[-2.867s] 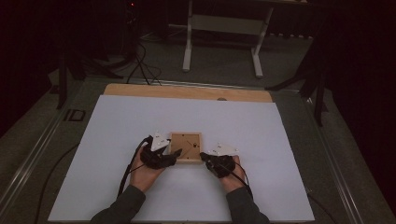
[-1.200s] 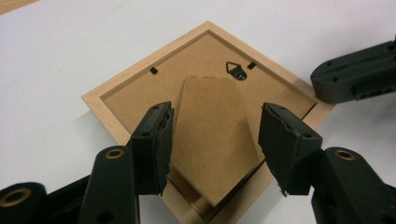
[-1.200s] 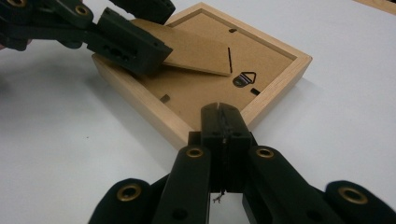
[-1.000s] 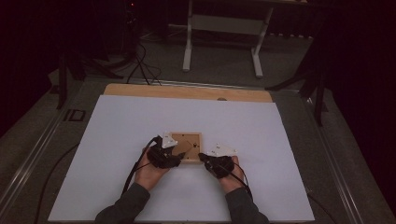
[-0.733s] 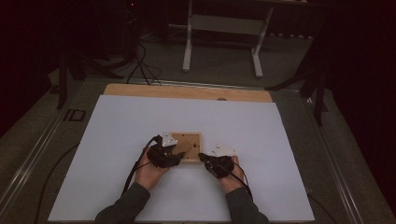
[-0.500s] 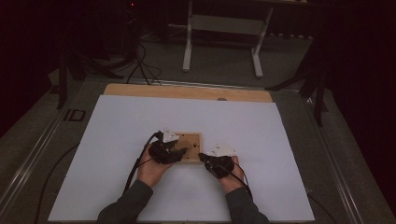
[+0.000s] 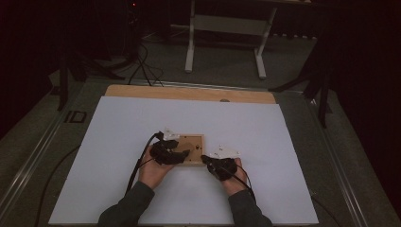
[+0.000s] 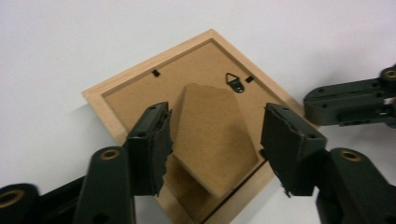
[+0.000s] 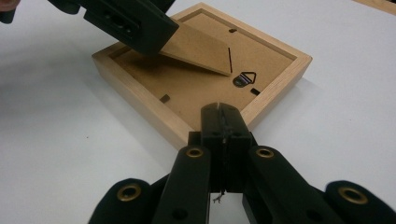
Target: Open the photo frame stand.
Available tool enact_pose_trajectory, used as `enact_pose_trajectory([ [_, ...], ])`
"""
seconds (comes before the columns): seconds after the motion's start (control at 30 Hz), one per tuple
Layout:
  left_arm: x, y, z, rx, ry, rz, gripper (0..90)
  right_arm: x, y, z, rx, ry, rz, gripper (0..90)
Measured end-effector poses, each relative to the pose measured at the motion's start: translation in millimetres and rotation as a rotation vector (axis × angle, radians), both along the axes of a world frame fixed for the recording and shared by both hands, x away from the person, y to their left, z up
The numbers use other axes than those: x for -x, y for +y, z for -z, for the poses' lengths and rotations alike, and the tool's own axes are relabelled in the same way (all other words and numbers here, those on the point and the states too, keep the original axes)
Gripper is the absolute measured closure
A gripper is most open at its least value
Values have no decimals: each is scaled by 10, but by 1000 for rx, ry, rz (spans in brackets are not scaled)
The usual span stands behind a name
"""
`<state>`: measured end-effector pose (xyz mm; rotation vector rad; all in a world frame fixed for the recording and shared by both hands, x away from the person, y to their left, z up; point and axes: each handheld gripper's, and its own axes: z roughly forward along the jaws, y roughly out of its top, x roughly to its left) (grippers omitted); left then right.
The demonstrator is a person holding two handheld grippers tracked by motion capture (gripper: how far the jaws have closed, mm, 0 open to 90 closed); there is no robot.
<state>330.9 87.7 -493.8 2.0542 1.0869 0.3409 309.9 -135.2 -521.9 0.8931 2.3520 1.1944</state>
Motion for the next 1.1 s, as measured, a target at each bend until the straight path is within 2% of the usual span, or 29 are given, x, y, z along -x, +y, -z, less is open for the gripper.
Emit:
enact_pose_trajectory([
  [0.23, -17, 0, 42, 9, 44, 16, 399, -1, 0, 0, -1, 0, 0, 897],
  [0.3, -28, -8, 56, 18, 67, 24, 405, 0, 0, 0, 0, -1, 0, 897],
  [0.5, -57, 10, 65, 46, 110, 6, 433, 0, -1, 0, -1, 0, 0, 896],
  [0.93, -98, 22, 95, 79, 170, 4, 443, -2, -2, 1, -2, -1, -1, 896],
  [1.0, -119, 45, 100, 98, 194, 1, 462, -2, -2, 1, -2, -1, -1, 895],
  [1.07, -126, 54, 101, 108, 202, -1, 478, -1, -2, 1, -2, 1, 0, 896],
  [1.1, -145, 80, 96, 137, 220, -3, 483, -1, -2, 1, -2, 0, 0, 895],
])
